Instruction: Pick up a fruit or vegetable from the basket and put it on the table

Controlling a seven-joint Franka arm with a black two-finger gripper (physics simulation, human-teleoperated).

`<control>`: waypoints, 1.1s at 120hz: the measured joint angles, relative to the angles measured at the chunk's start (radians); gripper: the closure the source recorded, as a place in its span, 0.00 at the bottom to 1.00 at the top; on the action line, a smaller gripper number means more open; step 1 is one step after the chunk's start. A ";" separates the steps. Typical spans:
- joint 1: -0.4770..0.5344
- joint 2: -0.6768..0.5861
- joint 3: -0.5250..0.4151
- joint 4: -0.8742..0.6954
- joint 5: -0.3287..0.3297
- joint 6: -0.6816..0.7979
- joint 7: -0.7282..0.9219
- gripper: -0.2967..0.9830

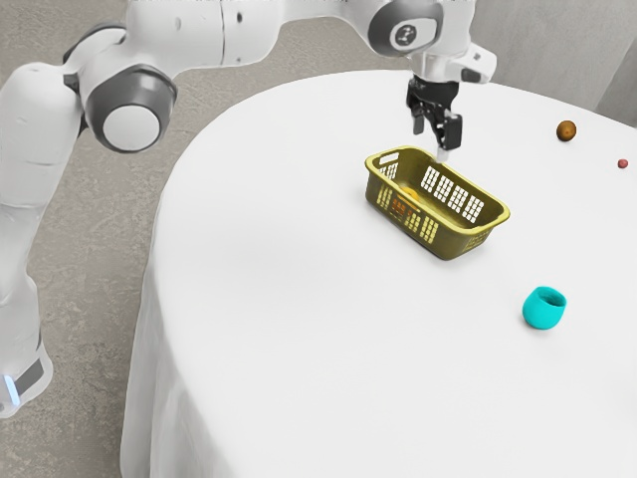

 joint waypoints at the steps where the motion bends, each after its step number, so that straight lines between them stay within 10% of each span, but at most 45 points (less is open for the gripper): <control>1: 0.001 0.002 0.000 0.000 0.000 0.007 0.000 0.23; 43: 0.015 0.148 0.019 0.112 0.002 0.134 -0.011 0.23; 88: 0.174 0.507 -0.045 0.730 -0.022 -0.248 -0.038 0.23; 132: 0.260 0.559 -0.060 0.787 -0.036 -0.395 -0.087 0.23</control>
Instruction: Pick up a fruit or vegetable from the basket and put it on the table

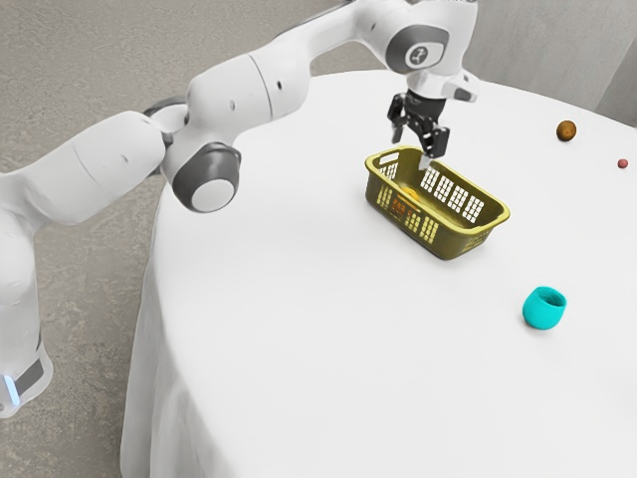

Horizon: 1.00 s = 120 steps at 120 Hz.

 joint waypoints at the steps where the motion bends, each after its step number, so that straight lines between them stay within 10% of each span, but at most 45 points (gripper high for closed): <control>1: 0.000 0.001 0.000 0.000 0.000 0.001 -0.001 0.23; 120: 0.015 0.162 -0.060 -0.040 0.001 0.299 -0.048 0.23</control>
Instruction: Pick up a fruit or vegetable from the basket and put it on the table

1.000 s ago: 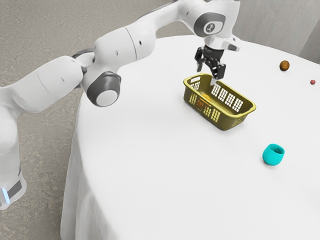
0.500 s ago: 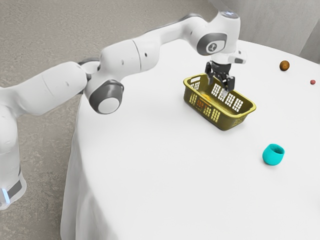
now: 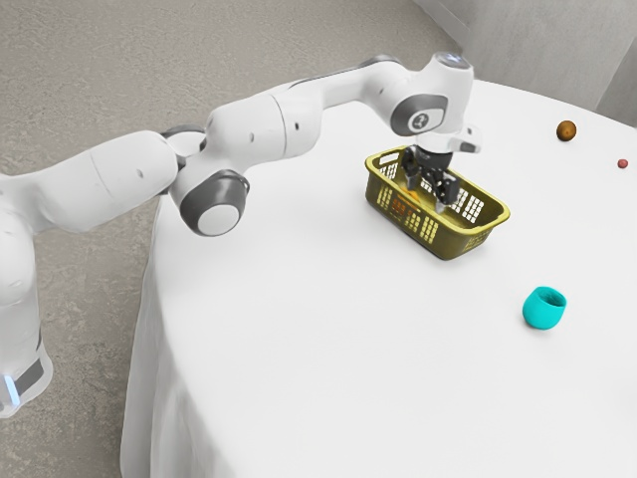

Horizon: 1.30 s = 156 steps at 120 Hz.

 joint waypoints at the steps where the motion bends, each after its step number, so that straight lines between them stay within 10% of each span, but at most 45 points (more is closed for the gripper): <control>1: 0.001 0.000 0.000 0.000 0.000 0.000 0.000 0.23; 29: 0.015 0.018 0.001 0.002 -0.002 0.005 -0.004 0.12; 82: 0.023 0.049 -0.003 0.003 -0.004 0.008 -0.007 0.24; 108: 0.023 0.056 -0.002 0.003 -0.022 0.008 -0.017 0.48; 156: -0.054 -0.123 0.012 -0.088 -0.025 -0.033 -0.029 0.52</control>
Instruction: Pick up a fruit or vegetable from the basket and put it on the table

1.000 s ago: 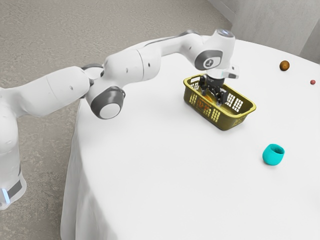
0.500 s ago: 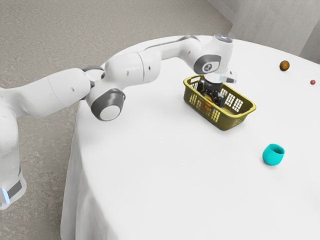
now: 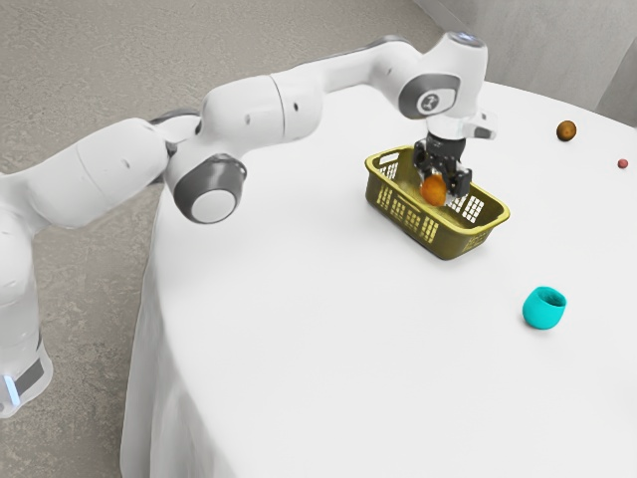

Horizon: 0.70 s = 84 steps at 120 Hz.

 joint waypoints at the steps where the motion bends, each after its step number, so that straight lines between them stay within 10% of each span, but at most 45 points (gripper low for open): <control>1: -0.004 -0.006 0.000 -0.005 0.000 -0.002 0.000 0.51; 65: -0.220 -0.318 0.001 -0.471 -0.002 -0.035 -0.007 0.52; 84: -0.227 -0.326 0.002 -0.486 -0.010 -0.033 -0.007 0.33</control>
